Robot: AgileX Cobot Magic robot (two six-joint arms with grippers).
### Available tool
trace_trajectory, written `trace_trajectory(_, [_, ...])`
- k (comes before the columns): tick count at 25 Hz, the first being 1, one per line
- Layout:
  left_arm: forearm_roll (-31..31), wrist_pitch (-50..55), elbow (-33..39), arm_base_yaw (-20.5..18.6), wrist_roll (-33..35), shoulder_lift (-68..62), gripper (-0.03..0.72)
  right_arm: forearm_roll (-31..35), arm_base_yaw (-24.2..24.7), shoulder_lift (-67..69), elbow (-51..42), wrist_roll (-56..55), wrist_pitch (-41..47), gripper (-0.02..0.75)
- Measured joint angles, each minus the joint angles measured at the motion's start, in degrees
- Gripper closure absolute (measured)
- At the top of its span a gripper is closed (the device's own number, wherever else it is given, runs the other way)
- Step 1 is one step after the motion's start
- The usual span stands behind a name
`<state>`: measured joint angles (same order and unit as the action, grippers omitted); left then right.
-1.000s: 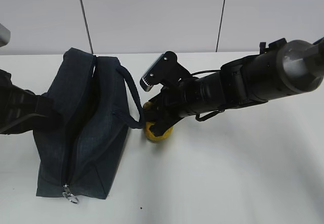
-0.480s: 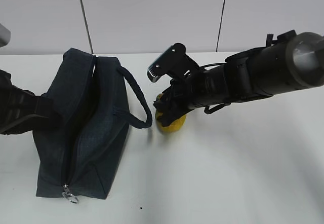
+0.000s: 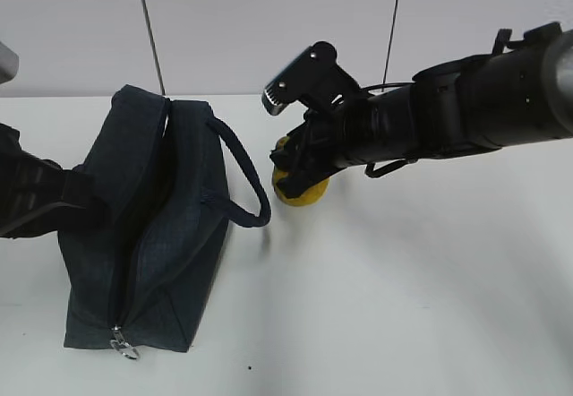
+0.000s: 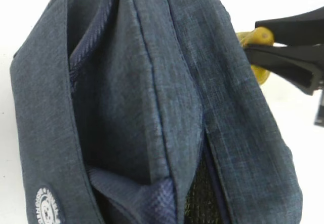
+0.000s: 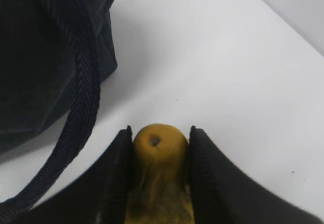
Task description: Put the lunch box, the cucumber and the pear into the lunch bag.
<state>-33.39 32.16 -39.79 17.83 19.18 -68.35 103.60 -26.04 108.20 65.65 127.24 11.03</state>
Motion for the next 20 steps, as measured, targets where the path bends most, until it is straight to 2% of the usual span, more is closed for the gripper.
trace_trajectory(13, [0.0, 0.0, 0.0, 0.0, 0.0, 0.0, 0.707, 0.0, 0.0, -12.7, -0.2, -2.1, 1.0, 0.472])
trace_trajectory(17, [0.0, 0.0, 0.0, 0.0, 0.0, 0.0, 0.707, -0.3, 0.0, -16.8, -0.2, -5.4, 10.1, 0.472])
trace_trajectory(20, [0.0, 0.0, 0.0, 0.0, 0.0, 0.0, 0.707, -0.7, 0.0, -17.6, -0.2, -7.5, 22.2, 0.473])
